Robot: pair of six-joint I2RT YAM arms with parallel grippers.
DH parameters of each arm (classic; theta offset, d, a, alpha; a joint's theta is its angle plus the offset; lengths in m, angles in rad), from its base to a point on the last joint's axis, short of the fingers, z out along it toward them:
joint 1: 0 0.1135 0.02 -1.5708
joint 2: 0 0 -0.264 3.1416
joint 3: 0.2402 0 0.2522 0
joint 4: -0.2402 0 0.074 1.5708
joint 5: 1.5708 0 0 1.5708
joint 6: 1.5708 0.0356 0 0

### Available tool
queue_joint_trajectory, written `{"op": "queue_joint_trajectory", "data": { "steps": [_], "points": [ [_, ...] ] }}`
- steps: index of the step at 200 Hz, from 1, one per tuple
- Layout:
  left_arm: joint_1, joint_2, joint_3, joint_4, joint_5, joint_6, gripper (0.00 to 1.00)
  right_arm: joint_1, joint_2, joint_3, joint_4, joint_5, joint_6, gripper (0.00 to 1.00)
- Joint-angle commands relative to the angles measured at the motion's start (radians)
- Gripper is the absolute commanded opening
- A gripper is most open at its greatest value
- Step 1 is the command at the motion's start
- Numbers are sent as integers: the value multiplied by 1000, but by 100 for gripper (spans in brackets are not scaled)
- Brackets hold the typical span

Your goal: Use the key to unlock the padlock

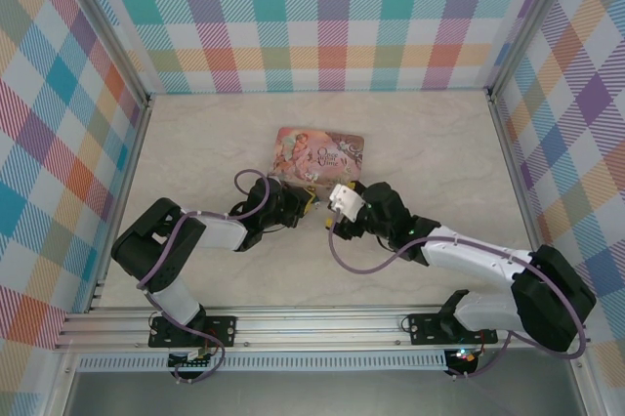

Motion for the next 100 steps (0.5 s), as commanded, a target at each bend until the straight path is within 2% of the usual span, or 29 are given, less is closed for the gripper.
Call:
{"op": "queue_joint_trajectory", "data": {
  "steps": [1,22,41,100],
  "points": [
    [7,-25,25,-28,19,-28,0,8,31,-1,113,57,-263,82],
    [8,-25,22,-24,20,-38,0,37,98,3,139,126,-315,81],
    [7,-26,22,-22,18,-37,0,68,168,16,189,180,-326,72],
    [8,-25,19,-16,19,-45,0,95,297,81,258,191,-260,52]
  ]
}}
